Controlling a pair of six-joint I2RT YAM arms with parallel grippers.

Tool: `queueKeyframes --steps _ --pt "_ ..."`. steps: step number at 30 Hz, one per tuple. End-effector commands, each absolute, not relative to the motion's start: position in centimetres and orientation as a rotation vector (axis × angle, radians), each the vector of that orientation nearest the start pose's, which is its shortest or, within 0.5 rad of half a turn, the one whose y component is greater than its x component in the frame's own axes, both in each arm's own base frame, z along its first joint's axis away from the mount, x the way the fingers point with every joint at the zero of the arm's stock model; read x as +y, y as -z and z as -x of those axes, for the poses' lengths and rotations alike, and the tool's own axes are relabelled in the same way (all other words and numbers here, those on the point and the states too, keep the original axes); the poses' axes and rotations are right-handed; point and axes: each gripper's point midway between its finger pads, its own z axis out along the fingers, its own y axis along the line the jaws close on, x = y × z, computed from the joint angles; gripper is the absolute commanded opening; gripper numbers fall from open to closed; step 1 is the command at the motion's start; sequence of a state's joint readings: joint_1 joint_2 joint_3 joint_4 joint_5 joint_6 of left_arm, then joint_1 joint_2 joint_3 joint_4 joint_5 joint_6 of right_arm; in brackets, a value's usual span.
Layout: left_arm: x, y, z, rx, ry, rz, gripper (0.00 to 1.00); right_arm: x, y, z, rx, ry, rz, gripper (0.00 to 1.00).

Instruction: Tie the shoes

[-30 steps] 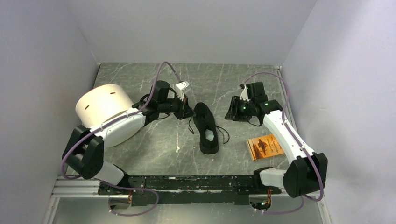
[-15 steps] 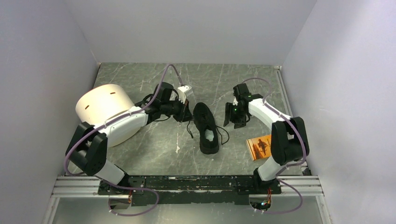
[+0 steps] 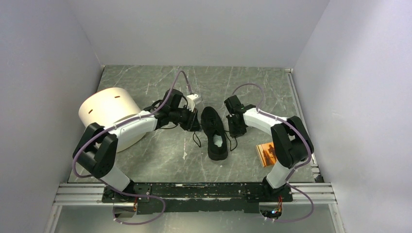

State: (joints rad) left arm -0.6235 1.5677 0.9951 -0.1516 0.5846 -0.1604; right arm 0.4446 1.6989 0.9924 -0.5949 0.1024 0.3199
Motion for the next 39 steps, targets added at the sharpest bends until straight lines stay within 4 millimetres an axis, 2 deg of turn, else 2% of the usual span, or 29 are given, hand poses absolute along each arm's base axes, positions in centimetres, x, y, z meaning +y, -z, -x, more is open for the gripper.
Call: queueKeyframes --steps 1,4,10,15,23,25,27,28,31,32,35,37,39 --pt "-31.4 -11.1 -26.3 2.235 1.041 -0.844 0.24 11.3 0.1 -27.9 2.806 0.154 0.117 0.01" --pt "-31.4 -10.6 -26.0 2.252 1.048 -0.865 0.3 11.2 -1.1 -28.5 2.756 0.117 0.093 0.0" --pt "-32.0 -10.3 -25.9 2.239 1.09 -0.907 0.49 10.2 -4.5 -29.7 2.681 0.016 -0.004 0.0" --pt "-32.7 -12.0 -26.6 2.174 1.1 -0.946 0.49 9.1 -6.0 -29.7 2.661 -0.046 -0.063 0.0" --pt "-32.6 -13.1 -27.4 2.148 1.051 -0.961 0.52 8.7 -7.2 -29.6 2.63 -0.104 -0.12 0.0" --pt "-32.8 -13.2 -27.6 2.138 1.052 -0.964 0.46 8.9 -7.6 -29.7 2.622 -0.125 -0.116 0.0" --pt "-32.8 -12.8 -27.7 2.15 1.047 -0.972 0.29 9.0 -8.0 -29.8 2.61 -0.137 -0.117 0.0" --pt "-32.7 -12.7 -27.8 2.164 1.034 -0.969 0.26 9.0 -8.2 -29.9 2.603 -0.139 -0.12 0.0" --pt "-32.6 -13.1 -28.1 2.155 1.007 -0.966 0.38 8.9 -8.6 -30.0 2.598 -0.143 -0.133 0.0" --pt "-32.6 -13.3 -28.0 2.143 1.013 -0.97 0.37 8.8 -8.6 -30.0 2.601 -0.152 -0.145 0.0" --pt "-33.0 -14.2 -28.1 2.097 1.037 -0.971 0.17 9.7 -9.1 -30.4 2.599 -0.237 -0.134 0.0" --pt "-33.7 -14.9 -27.9 2.04 1.093 -0.983 0.13 11.0 -10.0 -31.1 2.593 -0.339 -0.117 0.0" --pt "-34.5 -15.8 -28.0 1.961 1.123 -0.968 0.09 12.5 -12.1 -32.7 2.525 -0.454 -0.106 0.0"
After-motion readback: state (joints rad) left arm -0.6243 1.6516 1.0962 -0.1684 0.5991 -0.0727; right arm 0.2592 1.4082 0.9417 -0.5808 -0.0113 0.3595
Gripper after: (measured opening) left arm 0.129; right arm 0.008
